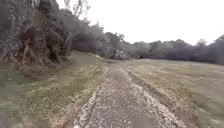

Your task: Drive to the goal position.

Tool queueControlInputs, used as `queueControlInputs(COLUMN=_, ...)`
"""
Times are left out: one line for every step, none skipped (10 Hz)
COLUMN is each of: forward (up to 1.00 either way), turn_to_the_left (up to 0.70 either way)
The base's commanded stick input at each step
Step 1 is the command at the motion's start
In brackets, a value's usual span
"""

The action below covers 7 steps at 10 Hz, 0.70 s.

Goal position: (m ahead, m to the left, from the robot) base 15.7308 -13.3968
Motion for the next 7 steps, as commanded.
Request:
queueControlInputs(forward=0.6, turn_to_the_left=0.0)
queueControlInputs(forward=0.6, turn_to_the_left=0.0)
queueControlInputs(forward=0.6, turn_to_the_left=0.0)
queueControlInputs(forward=0.6, turn_to_the_left=0.0)
queueControlInputs(forward=0.6, turn_to_the_left=0.0)
queueControlInputs(forward=0.6, turn_to_the_left=0.0)
queueControlInputs(forward=0.6, turn_to_the_left=0.0)
